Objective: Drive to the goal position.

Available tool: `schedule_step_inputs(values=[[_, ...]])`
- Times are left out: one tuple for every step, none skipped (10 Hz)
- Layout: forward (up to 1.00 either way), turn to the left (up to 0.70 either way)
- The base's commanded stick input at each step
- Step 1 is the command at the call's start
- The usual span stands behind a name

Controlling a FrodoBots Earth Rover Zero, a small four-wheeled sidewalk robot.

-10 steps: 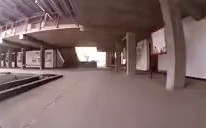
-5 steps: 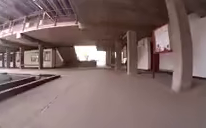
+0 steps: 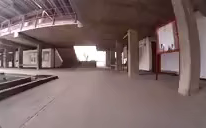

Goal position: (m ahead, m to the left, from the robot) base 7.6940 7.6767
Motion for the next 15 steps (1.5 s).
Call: schedule_step_inputs(values=[[0.50,0.00],[0.50,0.00],[0.50,0.00],[0.50,0.00],[0.50,0.00],[0.50,0.00],[0.50,0.00],[0.50,0.00],[0.50,0.00],[0.50,0.00],[0.50,0.00],[0.50,0.00],[0.50,0.00],[0.50,0.00],[0.50,0.00]])
